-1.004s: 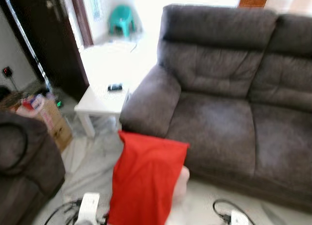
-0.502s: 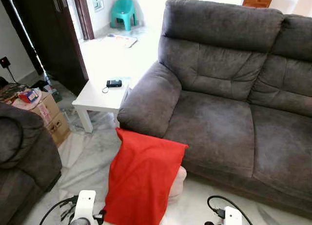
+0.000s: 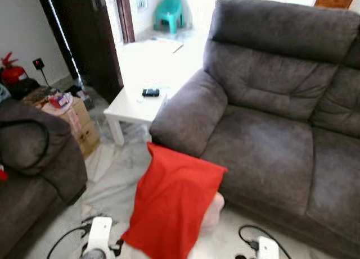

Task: Move the pillow to the sofa from floor

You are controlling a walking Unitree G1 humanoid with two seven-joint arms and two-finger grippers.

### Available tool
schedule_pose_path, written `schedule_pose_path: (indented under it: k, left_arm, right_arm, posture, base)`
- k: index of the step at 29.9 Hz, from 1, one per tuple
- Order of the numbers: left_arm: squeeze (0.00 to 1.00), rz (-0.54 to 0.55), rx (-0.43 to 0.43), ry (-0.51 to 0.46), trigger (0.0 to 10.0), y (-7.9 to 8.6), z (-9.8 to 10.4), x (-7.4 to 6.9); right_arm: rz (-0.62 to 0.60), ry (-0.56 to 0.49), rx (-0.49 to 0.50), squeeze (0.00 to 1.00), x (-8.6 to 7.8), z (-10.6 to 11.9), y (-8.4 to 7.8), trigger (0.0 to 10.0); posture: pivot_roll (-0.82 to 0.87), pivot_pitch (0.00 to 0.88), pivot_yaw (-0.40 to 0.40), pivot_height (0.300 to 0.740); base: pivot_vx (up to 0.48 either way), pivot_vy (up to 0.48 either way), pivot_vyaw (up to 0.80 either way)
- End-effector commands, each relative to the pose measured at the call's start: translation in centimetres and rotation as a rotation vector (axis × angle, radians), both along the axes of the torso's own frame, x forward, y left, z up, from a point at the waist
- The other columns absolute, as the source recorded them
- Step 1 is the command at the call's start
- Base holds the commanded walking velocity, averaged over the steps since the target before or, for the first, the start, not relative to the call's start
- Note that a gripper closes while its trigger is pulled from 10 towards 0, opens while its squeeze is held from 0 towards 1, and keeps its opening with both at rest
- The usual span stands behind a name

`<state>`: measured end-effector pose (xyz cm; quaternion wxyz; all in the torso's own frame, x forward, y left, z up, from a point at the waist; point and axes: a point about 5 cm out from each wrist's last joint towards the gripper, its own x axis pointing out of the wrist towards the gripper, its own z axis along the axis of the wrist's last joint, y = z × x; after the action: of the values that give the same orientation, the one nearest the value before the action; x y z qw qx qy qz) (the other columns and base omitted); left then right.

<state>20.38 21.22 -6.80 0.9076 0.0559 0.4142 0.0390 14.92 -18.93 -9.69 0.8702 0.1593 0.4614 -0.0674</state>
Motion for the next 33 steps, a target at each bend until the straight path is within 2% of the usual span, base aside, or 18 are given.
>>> schedule_pose_path:
  k: [1,5,8,33]
  left_arm:
    - [0.00,0.012,0.014,0.018,10.0,0.56,-0.17,-0.46]
    - [0.00,0.012,0.016,0.020,10.0,0.63,-0.19,-0.52]
    - [0.00,0.017,0.023,0.028,10.0,0.74,-0.27,-0.69]
    - [0.00,0.039,-0.014,0.012,10.0,0.21,-0.32,-0.62]
  right_arm:
    - [0.018,-0.008,0.008,0.00,0.34,0.07,0.49,10.0]
    - [0.025,-0.012,0.003,0.00,0.52,0.15,0.46,10.0]
    - [-0.019,-0.009,0.013,0.00,0.51,0.12,0.44,10.0]
    - [0.006,-0.021,0.019,0.00,0.83,0.27,0.43,10.0]
  posture:
    - [0.05,0.000,-0.039,0.740]
    - [0.05,0.000,-0.039,0.740]
    - [0.05,0.000,-0.042,0.740]
    - [0.05,0.000,-0.046,0.740]
  base:
    - [0.000,-0.334,0.00]
    - [0.000,-0.167,0.70]
    - [0.000,0.000,0.00]
    - [0.000,0.000,0.00]
